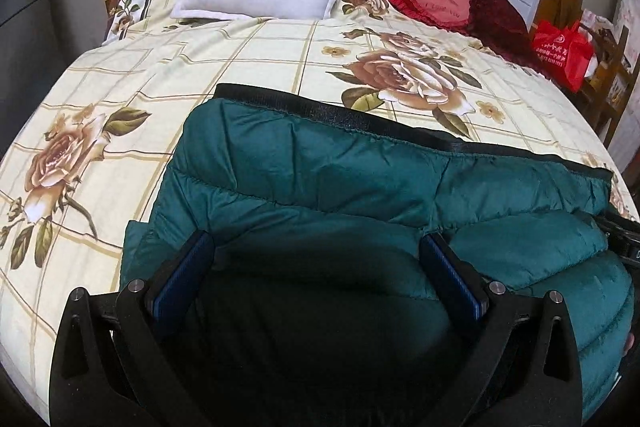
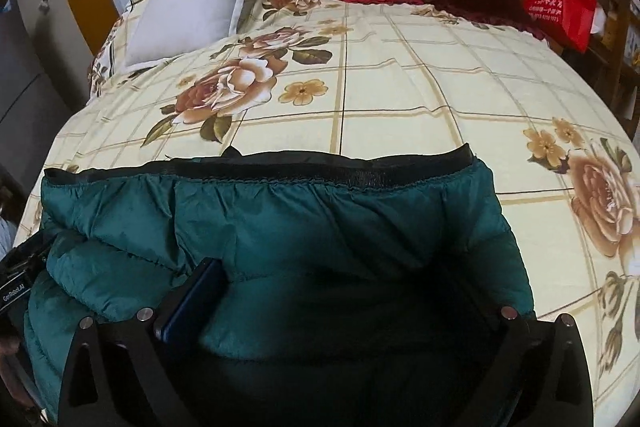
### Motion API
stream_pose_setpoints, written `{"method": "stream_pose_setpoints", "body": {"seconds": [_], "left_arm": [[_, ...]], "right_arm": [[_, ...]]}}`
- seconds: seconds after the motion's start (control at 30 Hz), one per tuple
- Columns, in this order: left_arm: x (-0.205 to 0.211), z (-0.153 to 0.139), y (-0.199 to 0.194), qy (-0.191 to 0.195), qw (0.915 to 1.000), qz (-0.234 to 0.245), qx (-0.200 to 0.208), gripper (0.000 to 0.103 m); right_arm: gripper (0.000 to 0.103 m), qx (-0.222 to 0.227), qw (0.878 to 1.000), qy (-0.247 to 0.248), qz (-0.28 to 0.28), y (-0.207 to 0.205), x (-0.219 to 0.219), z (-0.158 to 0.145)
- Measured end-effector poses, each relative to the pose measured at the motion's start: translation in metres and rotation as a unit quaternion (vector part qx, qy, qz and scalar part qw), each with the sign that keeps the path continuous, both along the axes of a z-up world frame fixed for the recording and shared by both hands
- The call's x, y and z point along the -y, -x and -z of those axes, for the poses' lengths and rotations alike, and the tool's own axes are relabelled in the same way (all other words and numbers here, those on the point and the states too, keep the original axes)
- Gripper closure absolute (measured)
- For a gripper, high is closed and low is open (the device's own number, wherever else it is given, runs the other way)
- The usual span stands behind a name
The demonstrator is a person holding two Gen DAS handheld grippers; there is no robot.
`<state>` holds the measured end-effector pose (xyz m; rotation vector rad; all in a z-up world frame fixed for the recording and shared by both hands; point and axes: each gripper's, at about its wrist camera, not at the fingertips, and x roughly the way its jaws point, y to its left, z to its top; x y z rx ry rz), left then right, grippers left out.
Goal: Fold large clothes
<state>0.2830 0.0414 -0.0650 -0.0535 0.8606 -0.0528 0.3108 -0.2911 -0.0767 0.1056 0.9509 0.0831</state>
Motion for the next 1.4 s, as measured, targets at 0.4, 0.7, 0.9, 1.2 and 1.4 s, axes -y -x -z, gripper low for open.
{"method": "stream_pose_setpoints", "body": {"seconds": [0.4, 0.7, 0.9, 1.2, 1.4], "left_arm": [[0.002, 0.0, 0.0, 0.0, 1.0, 0.001, 0.0, 0.0], [-0.003, -0.017, 0.015, 0.011, 0.9998, 0.012, 0.01, 0.0], [-0.026, -0.059, 0.075, -0.016, 0.9962, 0.006, 0.086, 0.0], [-0.096, 0.0, 0.079, 0.115, 0.9926, 0.015, -0.036, 0.0], [-0.101, 0.013, 0.071, 0.135, 0.9898, 0.019, -0.042, 0.0]], "right_arm": [[0.0, 0.001, 1.0, 0.017, -0.023, 0.002, -0.005, 0.001], [0.002, 0.022, 0.999, 0.013, 0.026, 0.018, 0.001, -0.021], [0.002, 0.122, 0.992, 0.031, -0.01, 0.093, -0.026, -0.083], [0.001, 0.072, 0.996, -0.059, 0.007, 0.124, 0.052, -0.044], [0.001, 0.01, 0.998, -0.063, 0.015, 0.106, 0.079, -0.006]]}}
